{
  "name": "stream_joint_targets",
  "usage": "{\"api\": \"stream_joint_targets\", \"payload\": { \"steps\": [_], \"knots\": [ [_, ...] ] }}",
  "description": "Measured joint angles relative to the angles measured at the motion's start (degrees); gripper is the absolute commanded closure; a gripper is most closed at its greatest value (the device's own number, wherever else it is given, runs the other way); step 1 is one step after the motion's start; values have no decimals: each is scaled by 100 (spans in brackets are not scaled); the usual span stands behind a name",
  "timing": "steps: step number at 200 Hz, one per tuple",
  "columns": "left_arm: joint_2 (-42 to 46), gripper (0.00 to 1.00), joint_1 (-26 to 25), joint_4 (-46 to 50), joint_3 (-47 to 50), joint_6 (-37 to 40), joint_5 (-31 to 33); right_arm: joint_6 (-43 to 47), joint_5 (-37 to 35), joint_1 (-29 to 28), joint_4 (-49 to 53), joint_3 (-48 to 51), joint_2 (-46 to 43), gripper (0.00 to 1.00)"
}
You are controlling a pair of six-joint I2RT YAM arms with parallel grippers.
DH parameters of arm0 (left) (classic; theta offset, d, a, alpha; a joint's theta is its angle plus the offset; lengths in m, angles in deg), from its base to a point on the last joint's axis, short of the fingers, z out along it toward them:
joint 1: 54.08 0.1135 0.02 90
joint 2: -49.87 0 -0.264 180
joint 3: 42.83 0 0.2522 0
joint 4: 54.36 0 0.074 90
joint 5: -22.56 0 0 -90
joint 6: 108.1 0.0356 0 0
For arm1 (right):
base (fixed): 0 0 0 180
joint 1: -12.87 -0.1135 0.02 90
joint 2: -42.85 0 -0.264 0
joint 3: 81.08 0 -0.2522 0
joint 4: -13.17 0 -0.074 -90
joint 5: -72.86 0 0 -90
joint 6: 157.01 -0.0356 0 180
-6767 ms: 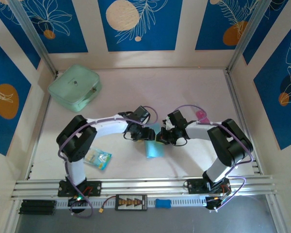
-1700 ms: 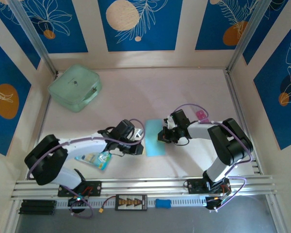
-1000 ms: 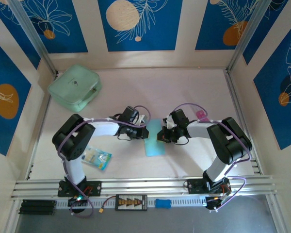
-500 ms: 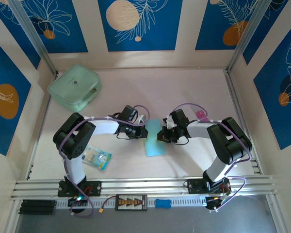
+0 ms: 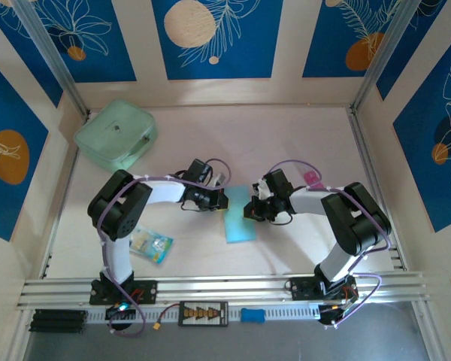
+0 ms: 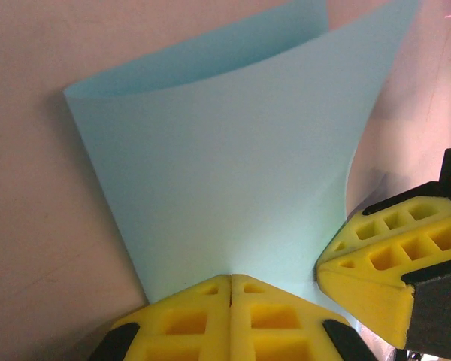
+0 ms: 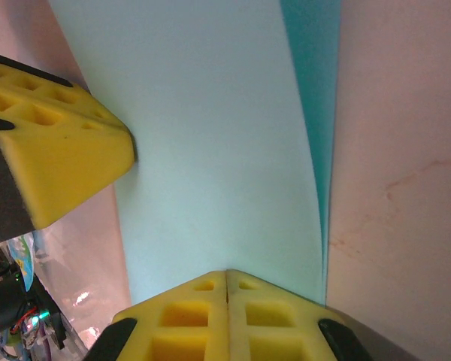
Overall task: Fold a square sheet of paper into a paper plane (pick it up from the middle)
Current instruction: First fold the square sheet of paper in half at the center of the table.
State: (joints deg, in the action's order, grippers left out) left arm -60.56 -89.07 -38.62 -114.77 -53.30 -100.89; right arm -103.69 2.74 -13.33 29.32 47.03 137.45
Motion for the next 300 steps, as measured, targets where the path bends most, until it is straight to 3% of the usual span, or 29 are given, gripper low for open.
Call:
{"api": "stream_joint_targets", "payload": {
  "steps": [300],
  "knots": [
    [-634, 100, 284, 767, -1110, 229, -50, -24, -31, -2, -11, 70, -68, 100]
  ]
}}
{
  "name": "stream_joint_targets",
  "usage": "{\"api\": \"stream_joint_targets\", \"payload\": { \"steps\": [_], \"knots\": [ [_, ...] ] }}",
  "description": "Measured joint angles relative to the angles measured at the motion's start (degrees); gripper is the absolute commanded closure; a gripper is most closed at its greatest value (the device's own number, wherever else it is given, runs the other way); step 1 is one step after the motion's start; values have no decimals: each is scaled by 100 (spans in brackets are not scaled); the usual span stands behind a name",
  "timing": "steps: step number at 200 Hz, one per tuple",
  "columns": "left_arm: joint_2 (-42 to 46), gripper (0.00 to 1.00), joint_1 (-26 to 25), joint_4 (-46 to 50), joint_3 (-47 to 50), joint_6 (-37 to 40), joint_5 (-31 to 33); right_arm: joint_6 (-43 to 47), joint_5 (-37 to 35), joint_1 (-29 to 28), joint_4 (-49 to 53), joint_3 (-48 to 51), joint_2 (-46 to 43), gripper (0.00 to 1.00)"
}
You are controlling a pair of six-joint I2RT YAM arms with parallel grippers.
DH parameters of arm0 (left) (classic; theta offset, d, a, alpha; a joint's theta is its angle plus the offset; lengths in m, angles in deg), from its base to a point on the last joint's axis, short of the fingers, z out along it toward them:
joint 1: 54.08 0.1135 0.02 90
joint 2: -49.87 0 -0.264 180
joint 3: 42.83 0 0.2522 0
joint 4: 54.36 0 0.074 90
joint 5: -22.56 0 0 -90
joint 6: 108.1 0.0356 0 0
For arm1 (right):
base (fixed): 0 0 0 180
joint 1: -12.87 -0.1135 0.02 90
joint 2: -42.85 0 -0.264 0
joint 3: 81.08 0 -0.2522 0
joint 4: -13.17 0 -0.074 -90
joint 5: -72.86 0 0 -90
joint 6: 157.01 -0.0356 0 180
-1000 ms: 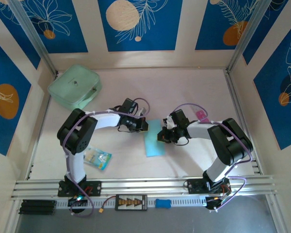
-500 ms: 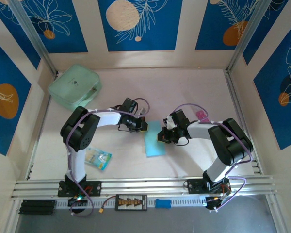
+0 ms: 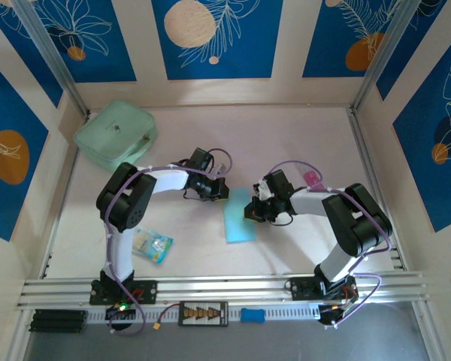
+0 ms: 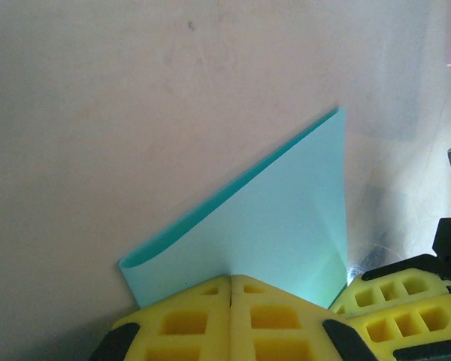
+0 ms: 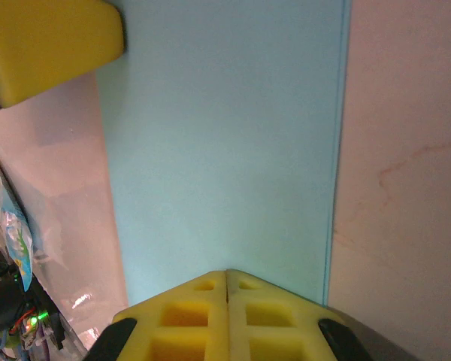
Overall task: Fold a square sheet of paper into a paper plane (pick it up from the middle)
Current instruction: First fold the square sheet of paper in half at the center of the table.
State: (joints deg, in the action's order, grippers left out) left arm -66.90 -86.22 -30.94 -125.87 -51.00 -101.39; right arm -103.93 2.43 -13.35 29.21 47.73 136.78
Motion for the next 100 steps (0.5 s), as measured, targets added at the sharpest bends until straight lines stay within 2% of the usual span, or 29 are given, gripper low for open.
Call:
{"api": "stream_joint_targets", "payload": {
  "steps": [100],
  "knots": [
    [-162, 100, 114, 330, -407, -457, 208, 2, 20, 0, -22, 11, 0, 100]
  ]
}}
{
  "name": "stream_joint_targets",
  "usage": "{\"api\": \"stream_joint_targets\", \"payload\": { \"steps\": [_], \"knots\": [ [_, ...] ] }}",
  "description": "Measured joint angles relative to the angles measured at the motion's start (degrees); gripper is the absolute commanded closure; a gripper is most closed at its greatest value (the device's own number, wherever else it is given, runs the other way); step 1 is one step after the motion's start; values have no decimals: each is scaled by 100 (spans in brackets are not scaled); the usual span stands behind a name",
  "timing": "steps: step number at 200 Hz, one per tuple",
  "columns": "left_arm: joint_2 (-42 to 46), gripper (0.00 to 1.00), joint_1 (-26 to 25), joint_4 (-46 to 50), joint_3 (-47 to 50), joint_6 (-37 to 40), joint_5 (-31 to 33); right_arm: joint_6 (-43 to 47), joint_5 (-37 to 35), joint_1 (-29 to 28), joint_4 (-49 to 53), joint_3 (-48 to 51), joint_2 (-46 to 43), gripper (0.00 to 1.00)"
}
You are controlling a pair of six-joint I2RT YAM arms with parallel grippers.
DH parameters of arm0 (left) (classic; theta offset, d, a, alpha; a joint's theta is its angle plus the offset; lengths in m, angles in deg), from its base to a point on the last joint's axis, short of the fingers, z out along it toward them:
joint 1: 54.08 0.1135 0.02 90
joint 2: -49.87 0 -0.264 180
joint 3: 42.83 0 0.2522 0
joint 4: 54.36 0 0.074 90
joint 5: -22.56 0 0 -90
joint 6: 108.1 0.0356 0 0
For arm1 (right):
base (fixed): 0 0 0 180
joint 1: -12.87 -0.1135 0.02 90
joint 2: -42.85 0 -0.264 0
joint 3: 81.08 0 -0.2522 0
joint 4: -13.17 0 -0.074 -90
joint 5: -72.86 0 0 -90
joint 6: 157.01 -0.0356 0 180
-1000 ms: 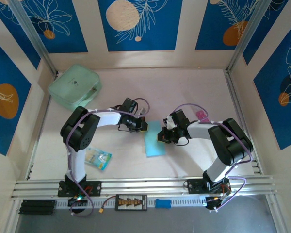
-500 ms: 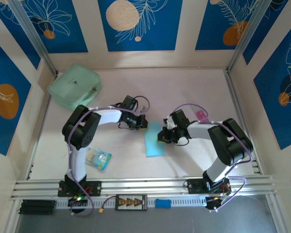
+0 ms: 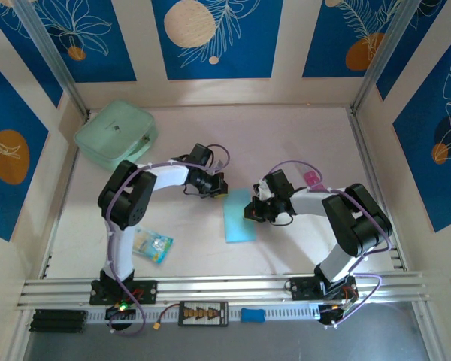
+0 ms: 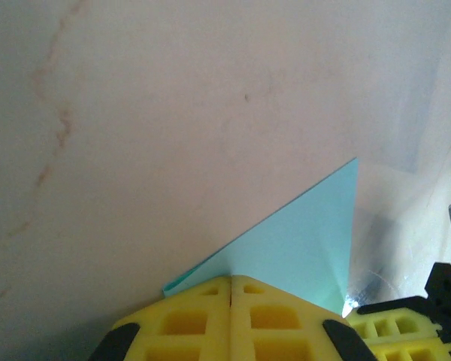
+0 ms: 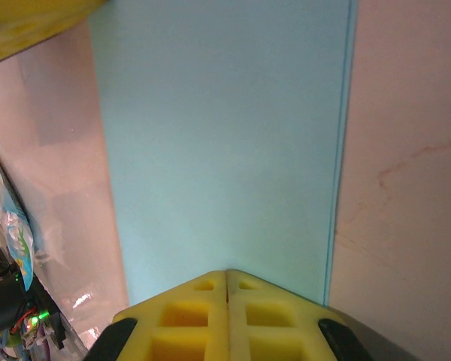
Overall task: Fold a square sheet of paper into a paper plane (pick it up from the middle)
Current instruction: First fold the square sheet of paper in half at the center of the table.
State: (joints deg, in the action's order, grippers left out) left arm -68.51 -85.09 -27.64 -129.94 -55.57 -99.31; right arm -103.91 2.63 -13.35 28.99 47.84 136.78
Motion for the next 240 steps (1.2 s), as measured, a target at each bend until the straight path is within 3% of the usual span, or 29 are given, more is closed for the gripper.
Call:
{"api": "stream_joint_targets", "payload": {
  "steps": [176, 240],
  "knots": [
    [-208, 100, 57, 315, -446, -404, 264, 2, 17, 0, -103, 35, 0, 100],
    [-264, 100, 57, 638, -719, -621, 632, 7, 131, 2, -116, 72, -2, 100]
  ]
}}
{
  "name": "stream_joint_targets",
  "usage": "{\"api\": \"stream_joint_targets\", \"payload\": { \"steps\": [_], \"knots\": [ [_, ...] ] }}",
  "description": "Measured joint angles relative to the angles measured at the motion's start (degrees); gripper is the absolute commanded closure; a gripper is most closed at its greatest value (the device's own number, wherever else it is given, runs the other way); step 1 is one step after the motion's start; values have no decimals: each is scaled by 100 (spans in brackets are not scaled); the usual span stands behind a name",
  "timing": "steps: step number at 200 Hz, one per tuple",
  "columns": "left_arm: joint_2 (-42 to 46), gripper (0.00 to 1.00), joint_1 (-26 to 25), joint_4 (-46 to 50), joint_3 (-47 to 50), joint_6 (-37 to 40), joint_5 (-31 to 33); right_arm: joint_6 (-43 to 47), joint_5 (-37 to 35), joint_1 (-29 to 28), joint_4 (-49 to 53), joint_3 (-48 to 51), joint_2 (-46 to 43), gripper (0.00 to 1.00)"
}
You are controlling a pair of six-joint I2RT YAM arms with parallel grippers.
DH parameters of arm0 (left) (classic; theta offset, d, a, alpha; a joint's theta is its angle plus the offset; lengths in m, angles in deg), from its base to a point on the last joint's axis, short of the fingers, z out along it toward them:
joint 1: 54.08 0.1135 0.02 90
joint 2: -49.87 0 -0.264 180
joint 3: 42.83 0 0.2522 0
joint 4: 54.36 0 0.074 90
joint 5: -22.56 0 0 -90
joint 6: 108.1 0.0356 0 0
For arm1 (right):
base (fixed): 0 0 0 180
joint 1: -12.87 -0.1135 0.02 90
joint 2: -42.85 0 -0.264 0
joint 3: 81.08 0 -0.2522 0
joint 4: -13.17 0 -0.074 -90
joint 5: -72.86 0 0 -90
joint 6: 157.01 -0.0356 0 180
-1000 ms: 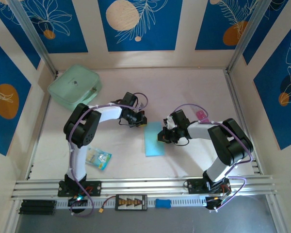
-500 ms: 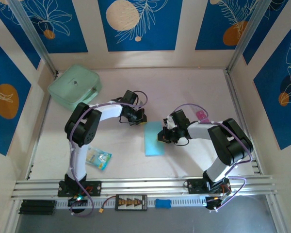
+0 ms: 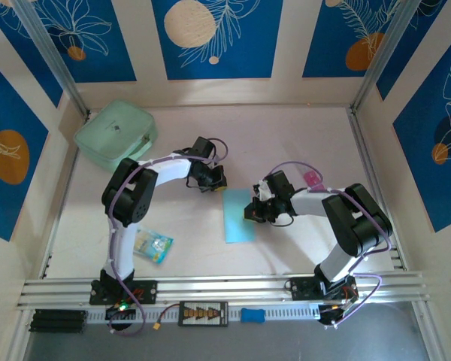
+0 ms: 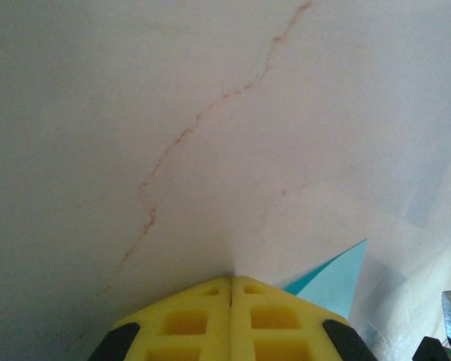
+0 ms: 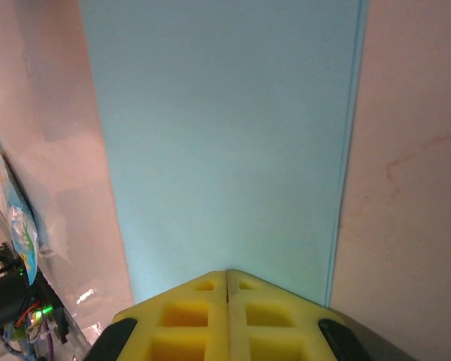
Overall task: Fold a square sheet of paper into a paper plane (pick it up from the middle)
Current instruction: First fold the square sheet of paper in half at the center of the table.
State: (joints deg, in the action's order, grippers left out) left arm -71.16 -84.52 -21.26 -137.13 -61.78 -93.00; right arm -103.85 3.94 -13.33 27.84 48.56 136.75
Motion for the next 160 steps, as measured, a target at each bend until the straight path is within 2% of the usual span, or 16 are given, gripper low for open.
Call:
{"api": "stream_joint_targets", "payload": {
  "steps": [45, 67, 96, 120, 160],
  "knots": [
    [13, 100, 0, 0, 0, 2, 4, 42, 39, -2, 20, 2, 2, 100],
    [144, 100, 48, -48, 76, 24, 326, 39, 66, -2, 39, 2, 0, 98],
    [702, 100, 197, -181, 494, 74, 531, -20, 105, -2, 201, -2, -107, 85],
    [1318, 100, 201, -468, 933, 203, 459, -271, -59, -2, 483, -42, -667, 71],
    [1633, 100, 13, -1078, 1484, 337, -39, -776, -531, 79, 592, 37, -2135, 69]
  ]
}}
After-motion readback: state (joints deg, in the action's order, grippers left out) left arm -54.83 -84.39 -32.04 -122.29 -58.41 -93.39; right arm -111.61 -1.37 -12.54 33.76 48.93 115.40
